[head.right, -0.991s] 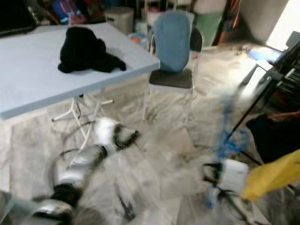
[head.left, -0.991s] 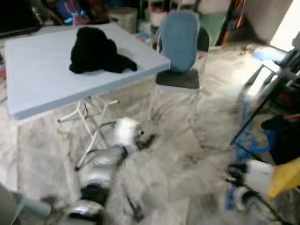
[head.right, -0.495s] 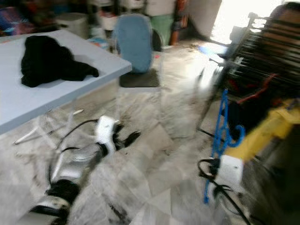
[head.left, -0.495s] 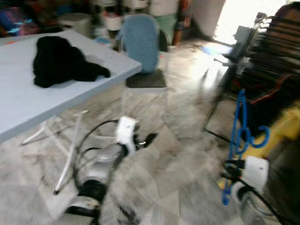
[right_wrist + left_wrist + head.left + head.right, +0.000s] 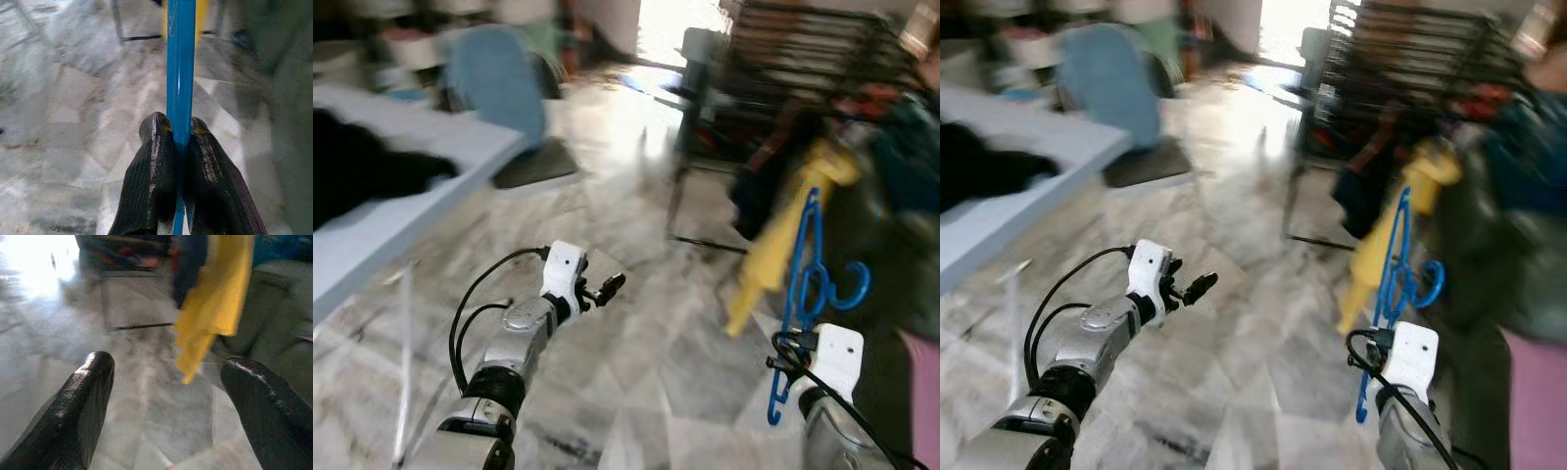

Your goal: Hang hanger

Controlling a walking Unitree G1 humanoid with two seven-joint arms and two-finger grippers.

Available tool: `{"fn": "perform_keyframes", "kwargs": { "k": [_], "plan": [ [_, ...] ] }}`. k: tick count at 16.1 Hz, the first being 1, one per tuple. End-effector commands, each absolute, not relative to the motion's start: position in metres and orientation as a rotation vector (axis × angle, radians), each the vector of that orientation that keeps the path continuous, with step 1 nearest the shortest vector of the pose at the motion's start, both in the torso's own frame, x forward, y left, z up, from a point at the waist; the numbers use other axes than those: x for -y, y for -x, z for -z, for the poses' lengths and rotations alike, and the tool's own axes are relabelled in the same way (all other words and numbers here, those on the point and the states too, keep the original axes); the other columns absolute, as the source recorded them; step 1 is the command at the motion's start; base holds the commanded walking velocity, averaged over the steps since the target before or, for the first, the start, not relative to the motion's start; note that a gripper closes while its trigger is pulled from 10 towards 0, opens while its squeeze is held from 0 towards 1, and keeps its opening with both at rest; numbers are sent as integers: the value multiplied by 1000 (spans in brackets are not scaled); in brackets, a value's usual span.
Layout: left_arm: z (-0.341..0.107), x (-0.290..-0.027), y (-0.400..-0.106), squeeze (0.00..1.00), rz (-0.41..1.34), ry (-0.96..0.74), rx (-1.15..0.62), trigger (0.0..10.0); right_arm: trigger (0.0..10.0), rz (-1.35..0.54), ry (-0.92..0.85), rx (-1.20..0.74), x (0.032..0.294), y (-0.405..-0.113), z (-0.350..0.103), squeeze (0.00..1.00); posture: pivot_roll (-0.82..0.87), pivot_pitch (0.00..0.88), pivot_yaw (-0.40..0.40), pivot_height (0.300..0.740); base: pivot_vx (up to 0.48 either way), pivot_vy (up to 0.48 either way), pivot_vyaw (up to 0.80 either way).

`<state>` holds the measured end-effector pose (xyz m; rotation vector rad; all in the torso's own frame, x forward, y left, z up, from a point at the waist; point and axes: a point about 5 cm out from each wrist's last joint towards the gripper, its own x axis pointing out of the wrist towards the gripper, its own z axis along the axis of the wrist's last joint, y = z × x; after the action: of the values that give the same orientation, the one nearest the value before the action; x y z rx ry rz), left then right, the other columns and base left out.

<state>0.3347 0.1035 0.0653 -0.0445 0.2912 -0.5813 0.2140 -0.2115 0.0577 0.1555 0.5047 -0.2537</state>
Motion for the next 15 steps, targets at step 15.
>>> {"fn": "perform_keyframes", "kwargs": {
  "k": [15],
  "plan": [
    [-65, -89, -335, 0, 651, 2, -294, 10000, 10000, 109, -193, -624, 190, -205, -44, 0, -45, 0, -10, 740, 250, 378, -289]
  ]
}}
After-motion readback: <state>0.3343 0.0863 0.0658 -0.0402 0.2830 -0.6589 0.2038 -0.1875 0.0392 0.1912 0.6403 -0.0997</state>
